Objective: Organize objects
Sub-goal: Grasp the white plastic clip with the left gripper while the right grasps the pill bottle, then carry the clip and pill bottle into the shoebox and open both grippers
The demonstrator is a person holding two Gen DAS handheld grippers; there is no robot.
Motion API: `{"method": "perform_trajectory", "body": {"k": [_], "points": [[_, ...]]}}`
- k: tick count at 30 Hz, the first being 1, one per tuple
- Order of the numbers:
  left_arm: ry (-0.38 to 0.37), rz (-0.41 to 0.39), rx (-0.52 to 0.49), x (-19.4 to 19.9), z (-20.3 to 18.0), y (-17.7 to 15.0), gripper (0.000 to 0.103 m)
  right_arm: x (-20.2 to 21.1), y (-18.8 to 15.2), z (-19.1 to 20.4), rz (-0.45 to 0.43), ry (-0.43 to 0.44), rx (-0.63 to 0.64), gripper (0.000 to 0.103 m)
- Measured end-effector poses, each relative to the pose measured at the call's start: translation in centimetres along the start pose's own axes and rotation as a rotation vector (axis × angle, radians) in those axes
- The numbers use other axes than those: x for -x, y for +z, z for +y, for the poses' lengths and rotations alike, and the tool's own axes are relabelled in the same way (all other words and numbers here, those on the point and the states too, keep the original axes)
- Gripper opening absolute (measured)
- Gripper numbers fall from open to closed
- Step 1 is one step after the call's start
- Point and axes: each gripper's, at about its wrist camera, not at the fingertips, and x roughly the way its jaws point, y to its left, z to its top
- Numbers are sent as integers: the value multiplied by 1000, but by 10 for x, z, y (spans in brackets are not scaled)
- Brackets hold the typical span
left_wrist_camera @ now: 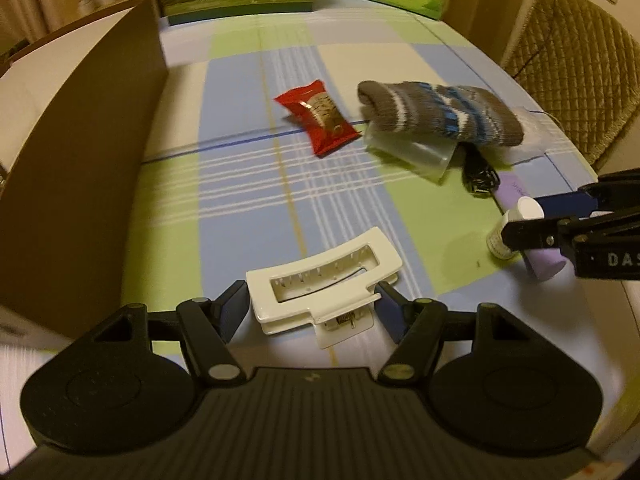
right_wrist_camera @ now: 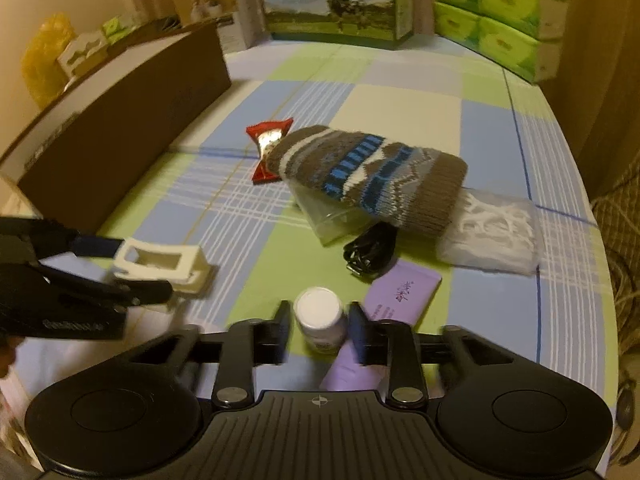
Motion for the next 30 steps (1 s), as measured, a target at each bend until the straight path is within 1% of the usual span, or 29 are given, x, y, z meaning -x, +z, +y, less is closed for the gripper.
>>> {"method": "perform_trajectory", "body": {"k": [4,9,12,17,23,26,30], "points": [[15,5,24,7,-1,-4,65,4,0,-1,-13,31,11,23],[26,1,65,21,-6,-9,65,19,4,1,-39,82,23,23],[33,-18,95,39,-8,-11,65,31,8,3,-59,124,30,23],[39,-76,144,78,-8,-11,65,52,20,11,-83,192,41,23],[40,-132,178,115,9,-7,65,68,36,39,-114,259,53,23],[50,-156,186,129,25,-3,65,69,45,60,-132,293,53,23],[62,-186,188,146,57,3,65,66,64,95,-158,337,39,23]]}}
